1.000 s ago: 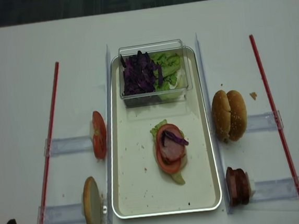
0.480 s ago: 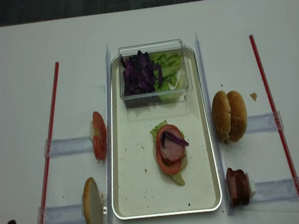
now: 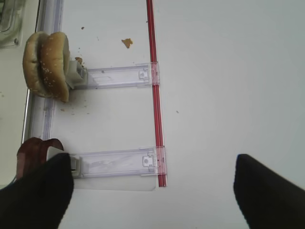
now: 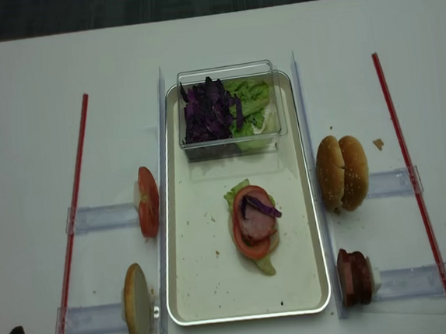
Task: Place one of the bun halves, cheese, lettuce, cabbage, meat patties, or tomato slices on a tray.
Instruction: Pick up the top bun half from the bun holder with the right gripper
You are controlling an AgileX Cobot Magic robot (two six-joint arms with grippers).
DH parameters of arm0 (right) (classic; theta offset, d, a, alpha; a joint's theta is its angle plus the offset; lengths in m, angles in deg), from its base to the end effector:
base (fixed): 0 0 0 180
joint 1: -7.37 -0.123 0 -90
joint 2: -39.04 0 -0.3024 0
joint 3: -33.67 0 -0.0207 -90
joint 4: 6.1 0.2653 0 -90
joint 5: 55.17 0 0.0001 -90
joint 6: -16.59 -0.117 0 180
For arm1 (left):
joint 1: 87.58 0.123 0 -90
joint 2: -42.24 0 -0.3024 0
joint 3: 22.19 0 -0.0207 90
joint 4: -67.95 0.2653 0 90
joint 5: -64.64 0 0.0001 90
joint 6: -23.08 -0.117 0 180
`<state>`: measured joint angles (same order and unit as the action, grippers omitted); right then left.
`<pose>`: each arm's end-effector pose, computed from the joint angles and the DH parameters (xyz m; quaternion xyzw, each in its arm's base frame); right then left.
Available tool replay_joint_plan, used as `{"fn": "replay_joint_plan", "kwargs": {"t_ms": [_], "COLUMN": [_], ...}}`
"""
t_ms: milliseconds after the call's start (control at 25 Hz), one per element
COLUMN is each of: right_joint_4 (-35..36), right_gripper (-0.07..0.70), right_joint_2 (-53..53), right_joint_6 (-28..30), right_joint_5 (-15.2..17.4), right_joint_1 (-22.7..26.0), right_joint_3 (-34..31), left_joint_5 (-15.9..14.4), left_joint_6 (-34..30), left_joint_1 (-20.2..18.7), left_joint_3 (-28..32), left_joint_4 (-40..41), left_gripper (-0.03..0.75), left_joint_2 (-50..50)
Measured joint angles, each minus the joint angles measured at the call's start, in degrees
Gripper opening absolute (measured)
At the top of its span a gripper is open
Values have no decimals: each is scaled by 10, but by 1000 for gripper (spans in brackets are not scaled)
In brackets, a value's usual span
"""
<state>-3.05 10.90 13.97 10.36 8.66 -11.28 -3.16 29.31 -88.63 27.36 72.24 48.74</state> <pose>0.0585 0.0044 0.2749 0.0337 0.9346 0.0307 0.3529 0.0051 0.0080 0.2576 -0.0437 0.8806 0.0073 0.4717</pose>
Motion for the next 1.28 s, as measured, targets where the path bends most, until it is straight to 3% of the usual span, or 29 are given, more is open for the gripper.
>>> {"fn": "replay_joint_plan", "kwargs": {"t_ms": [600, 1280], "right_joint_4": [-1, -1], "right_gripper": [692, 692], "right_joint_2": [-192, -489], "right_joint_6": [0, 22], "right_joint_5": [22, 43], "right_joint_1": [0, 0], "right_joint_3": [83, 234], "left_joint_5": [0, 0], "left_joint_6": [0, 0], "left_joint_1": [0, 0], "left_joint_3": [0, 0], "left_joint_4": [0, 0], "left_gripper": [618, 618], "left_joint_2": [0, 0]}}
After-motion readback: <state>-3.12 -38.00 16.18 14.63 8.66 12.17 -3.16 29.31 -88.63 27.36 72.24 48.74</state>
